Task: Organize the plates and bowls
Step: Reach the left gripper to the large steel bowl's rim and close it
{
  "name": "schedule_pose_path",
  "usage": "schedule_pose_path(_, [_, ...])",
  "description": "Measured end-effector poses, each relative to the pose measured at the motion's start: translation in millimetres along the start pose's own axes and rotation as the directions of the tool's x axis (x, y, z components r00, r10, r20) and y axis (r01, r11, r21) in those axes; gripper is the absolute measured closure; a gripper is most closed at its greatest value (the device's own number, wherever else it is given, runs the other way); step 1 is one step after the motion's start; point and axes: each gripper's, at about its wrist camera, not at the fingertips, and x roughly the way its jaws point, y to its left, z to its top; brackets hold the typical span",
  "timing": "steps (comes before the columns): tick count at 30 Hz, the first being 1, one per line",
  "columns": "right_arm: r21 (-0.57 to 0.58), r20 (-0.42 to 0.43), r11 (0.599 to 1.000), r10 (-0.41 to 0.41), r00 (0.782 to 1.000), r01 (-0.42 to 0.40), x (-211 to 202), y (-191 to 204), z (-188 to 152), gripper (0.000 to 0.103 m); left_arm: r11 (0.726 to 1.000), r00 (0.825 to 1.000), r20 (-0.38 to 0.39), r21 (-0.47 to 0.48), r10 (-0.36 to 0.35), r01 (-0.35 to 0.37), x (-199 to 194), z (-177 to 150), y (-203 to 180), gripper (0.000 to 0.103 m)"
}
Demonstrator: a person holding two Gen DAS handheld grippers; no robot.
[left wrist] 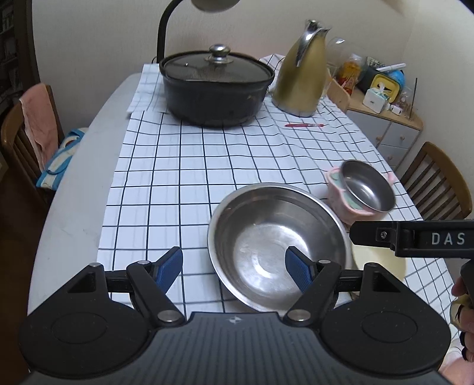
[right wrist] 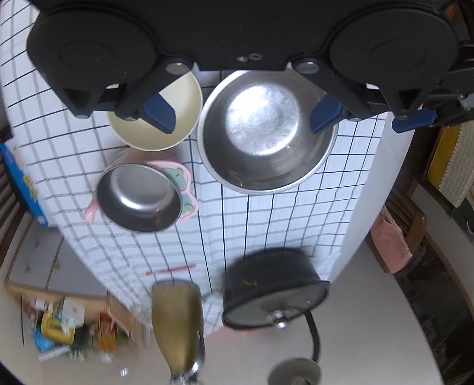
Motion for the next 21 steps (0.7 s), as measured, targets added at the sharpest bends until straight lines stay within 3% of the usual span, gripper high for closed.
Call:
schedule_pose_path(9, [0.019,-0.094,1.0,-0.005,0.996,0.007,48,-6,23,0.018,1.0,0.998,-0.065,-0.024,-0.007,0.005,46,7,20,0.027])
schedule_pose_path(13, [0.041,-0.134,0.999,0.001,0.991,0.005,65,-12,26,0.028,0.999,0.996,-0.09,-0.032,-0.016,0.014,63,5,24,0.027])
schedule_pose_path(21, [0.019,-0.161,1.0,-0.014,0.987,0.017,85,-16,28,0.035,0.997,0.993,-0.112,-0.069,-0.046,0.038,83,6,27,0.029])
